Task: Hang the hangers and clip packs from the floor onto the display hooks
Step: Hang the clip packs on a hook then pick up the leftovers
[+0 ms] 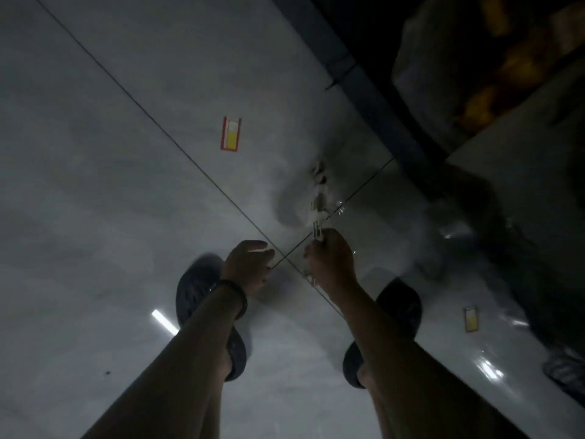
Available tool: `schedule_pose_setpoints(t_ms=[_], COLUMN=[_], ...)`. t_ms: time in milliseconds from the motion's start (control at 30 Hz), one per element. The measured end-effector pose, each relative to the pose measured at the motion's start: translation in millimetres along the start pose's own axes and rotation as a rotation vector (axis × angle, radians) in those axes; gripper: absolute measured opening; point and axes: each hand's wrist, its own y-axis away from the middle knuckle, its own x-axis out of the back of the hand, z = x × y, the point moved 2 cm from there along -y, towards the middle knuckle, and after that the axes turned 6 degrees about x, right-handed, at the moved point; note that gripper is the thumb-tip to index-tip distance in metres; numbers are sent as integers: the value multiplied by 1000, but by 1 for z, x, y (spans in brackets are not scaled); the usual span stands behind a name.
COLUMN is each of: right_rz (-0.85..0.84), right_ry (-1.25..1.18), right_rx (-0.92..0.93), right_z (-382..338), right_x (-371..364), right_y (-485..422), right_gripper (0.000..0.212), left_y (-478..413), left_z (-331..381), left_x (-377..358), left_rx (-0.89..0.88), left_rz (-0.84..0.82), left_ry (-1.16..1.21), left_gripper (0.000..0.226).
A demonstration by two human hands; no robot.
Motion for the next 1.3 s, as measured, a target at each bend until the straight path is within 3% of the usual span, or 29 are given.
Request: schedule_pose_setpoints(t_ms=[133,267,367,433,567,700,800,967,1100,1233,1300], right_rz=[-145,-255,-285,-252,-151,-4,108,386,486,600,668], right_ry=[-285,-443,-455,-393,-266,-209,-185,-217,-288,-297,-257], right_rx=[23,156,224,249,397,448,484,499,498,529,530], right_z=[-51,-123,-176,-210,-274,-315,-330,-325,-317,-311,-305], right_x=[82,166,227,267,339,405,435,458,476,498,513], right_y=[79,166,232,275,361,439,498,571,608,634,644], right_gripper=[15,75,85,71,23,14,3,14,23,26,38], left_y=[84,202,301,373,504,602,662,749,782,809,816], left_z=[34,75,112,138,174,192,196,191,189,187,190], left_x=[-20,-43,-56,-60,-61,-63,-67,-77,-85,-104,-122], left_rx=[36,-6,-102,-181,-288,-410,-457,-650,-715,-772,-811], left_rz=[-146,-327,-344,-359,-402,-420,-454,-549,-617,-537,-539], left_ry=[149,317,434,448,411,295,237,37,-147,-221,-202], left_gripper=[31,37,32,23,15,21,45,34,42,69,70])
